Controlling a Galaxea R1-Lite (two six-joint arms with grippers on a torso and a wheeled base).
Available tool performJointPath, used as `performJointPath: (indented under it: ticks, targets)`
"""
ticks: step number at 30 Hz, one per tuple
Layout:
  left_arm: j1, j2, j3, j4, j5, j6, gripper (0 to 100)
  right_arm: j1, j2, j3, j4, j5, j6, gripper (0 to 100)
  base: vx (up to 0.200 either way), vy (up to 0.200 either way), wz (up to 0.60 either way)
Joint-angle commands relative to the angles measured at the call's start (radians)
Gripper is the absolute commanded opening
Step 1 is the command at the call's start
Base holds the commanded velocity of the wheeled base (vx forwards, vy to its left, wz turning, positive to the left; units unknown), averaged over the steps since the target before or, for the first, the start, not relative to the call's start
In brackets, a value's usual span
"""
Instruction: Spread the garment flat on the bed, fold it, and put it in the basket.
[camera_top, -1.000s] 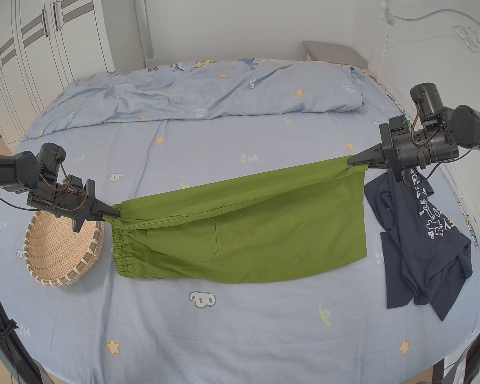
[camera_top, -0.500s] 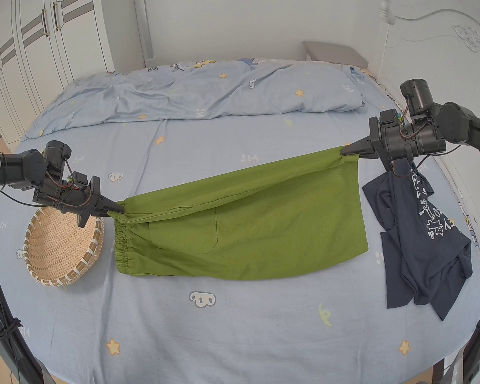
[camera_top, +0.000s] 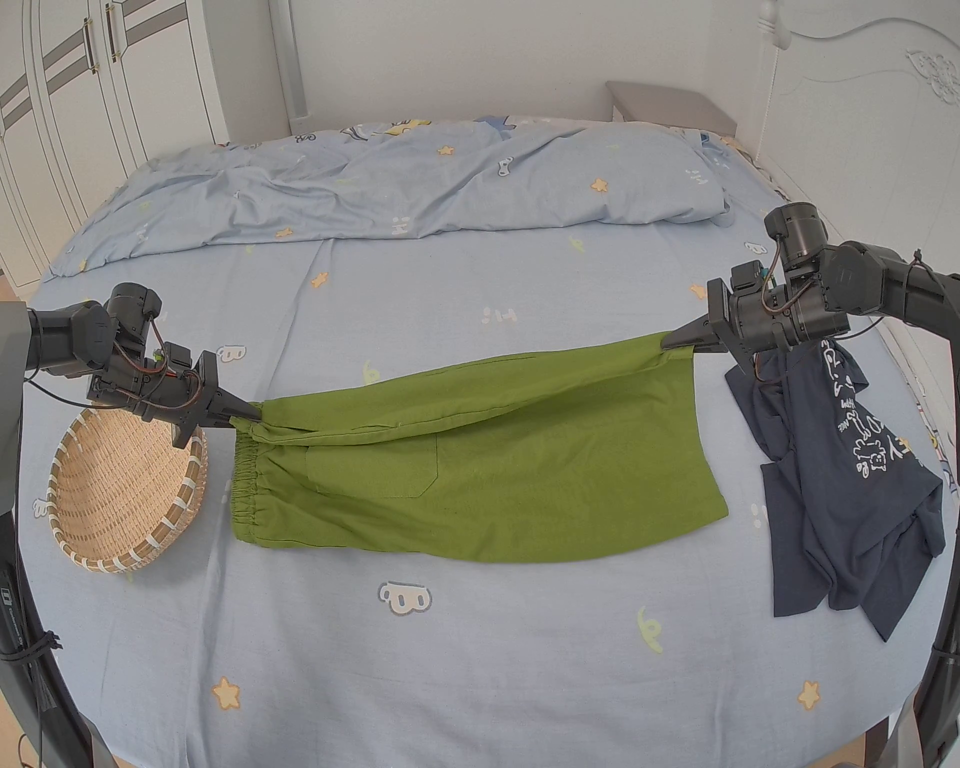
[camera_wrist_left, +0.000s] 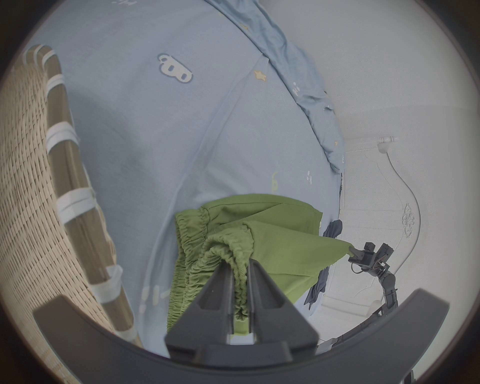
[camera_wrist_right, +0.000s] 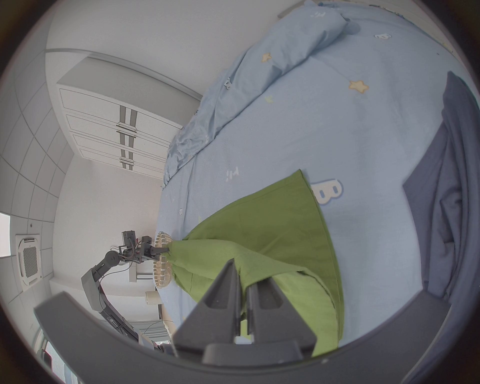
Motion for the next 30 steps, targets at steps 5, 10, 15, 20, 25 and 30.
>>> performJointPath:
  ticks: [5,10,15,20,25,30]
  targets:
    - [0.007,0.019,-0.016,-0.001,-0.001,-0.010,0,-0.011,0.036,-0.001,-0.001,0.005,-0.017,0,0.000,0.000,0.00]
    - [0.007,0.022,-0.018,-0.002,-0.001,-0.008,0,-0.006,0.042,-0.001,-0.015,0.007,-0.019,0,0.000,0.000,0.00]
    - [0.007,0.022,-0.018,-0.002,0.005,-0.008,100,0.002,0.054,-0.001,-0.021,0.005,-0.020,0,0.000,0.000,0.00]
    - [0.002,0.022,-0.018,-0.008,0.005,-0.010,100,0.017,0.065,-0.001,-0.021,0.004,-0.020,100,0.000,0.000,0.00]
    - [-0.007,0.008,-0.018,-0.001,-0.001,-0.010,100,0.022,0.063,-0.001,-0.018,0.004,-0.019,100,0.000,0.000,0.00]
    - [-0.039,-0.007,-0.015,-0.001,-0.002,-0.039,100,0.026,0.060,-0.001,-0.009,0.005,-0.019,100,0.000,0.000,0.00]
